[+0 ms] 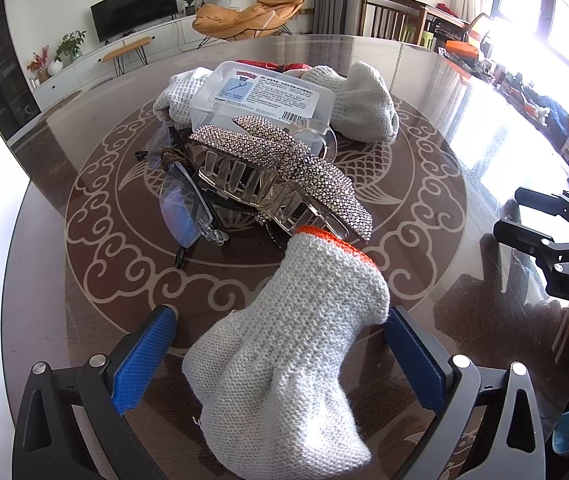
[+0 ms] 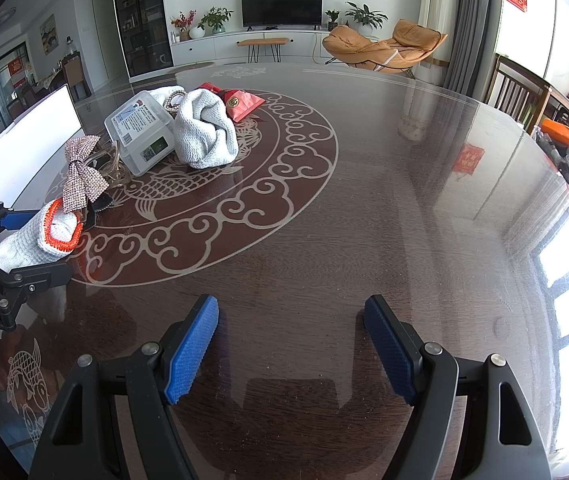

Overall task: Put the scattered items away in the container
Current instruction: 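Close the left tool on the white glove's cuff, then lift the glove with the left tool while the right tool grasps the rhinestone bow clip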

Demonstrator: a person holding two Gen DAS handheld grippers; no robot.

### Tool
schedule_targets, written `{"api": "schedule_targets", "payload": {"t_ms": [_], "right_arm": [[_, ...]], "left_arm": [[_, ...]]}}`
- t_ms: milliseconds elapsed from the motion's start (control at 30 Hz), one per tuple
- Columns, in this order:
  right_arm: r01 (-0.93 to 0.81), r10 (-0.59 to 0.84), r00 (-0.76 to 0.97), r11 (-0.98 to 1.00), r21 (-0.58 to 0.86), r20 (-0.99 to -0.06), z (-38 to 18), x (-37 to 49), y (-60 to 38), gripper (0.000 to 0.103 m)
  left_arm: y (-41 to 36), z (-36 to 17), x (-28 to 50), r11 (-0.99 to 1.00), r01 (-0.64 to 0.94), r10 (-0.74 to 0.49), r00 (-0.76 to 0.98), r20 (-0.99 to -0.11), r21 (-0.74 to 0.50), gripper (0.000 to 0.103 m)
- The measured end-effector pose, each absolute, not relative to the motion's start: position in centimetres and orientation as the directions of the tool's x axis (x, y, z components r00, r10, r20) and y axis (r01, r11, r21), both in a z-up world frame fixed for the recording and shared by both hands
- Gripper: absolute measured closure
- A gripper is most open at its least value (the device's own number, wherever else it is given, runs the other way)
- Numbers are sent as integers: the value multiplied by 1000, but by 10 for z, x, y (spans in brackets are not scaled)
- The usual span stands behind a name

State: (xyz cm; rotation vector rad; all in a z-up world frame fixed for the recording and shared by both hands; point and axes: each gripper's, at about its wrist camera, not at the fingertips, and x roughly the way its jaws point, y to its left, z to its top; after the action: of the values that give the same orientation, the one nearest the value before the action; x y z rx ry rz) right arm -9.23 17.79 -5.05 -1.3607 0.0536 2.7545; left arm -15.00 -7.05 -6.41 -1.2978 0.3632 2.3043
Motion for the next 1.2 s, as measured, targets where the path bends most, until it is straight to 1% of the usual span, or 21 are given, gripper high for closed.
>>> {"api": "schedule_targets", "payload": {"t_ms": [267, 467, 500, 533, 567, 600, 633, 700, 833, 1033, 1200], "right_arm": [[-77, 46, -606, -997, 1, -794, -50, -92, 178, 26], [-77, 46, -606, -997, 1, -794, -50, -92, 178, 26], [-77, 46, -606, -997, 1, -794, -50, -92, 178, 26], [-77, 46, -606, -997, 1, -794, -50, -92, 178, 26], [-77, 46, -606, -997, 1, -794, -50, -92, 178, 26], [-77, 46, -606, -997, 1, -794, -50, -92, 178, 26], [-77, 46, -606, -997, 1, -794, -50, -92, 178, 26], [-77, 46, -606, -997, 1, -794, -50, -92, 178, 26], [-77, 46, -606, -997, 1, -794, -51, -92, 178, 26], [-77, 46, -606, -997, 1, -794, -50, -92, 178, 26], [-77, 46, -606, -997, 1, -794, -50, -92, 178, 26]], "left_arm": [[-71, -67, -149, -861, -509, 262, -447, -855, 2, 0], [-69, -67, -151, -854, -521, 250, -414, -875, 3, 0], [-69, -66, -149, -853, -523, 250, -416, -874, 5, 2], [-68, -64, -146, -848, -530, 259, -421, -869, 4, 12], [-68, -62, -142, -842, -540, 269, -428, -863, 5, 18], [-68, -60, -138, -838, -546, 275, -432, -859, 6, 30], [-69, -59, -134, -836, -548, 279, -436, -856, 6, 45], [-70, -56, -127, -837, -547, 282, -442, -852, 7, 59], [-77, -54, -114, -855, -519, 283, -458, -843, -5, 61], [-96, -48, -92, -889, -455, 295, -478, -827, -54, 62], [-113, -47, -84, -922, -385, 254, -499, -828, -51, 62]]}}
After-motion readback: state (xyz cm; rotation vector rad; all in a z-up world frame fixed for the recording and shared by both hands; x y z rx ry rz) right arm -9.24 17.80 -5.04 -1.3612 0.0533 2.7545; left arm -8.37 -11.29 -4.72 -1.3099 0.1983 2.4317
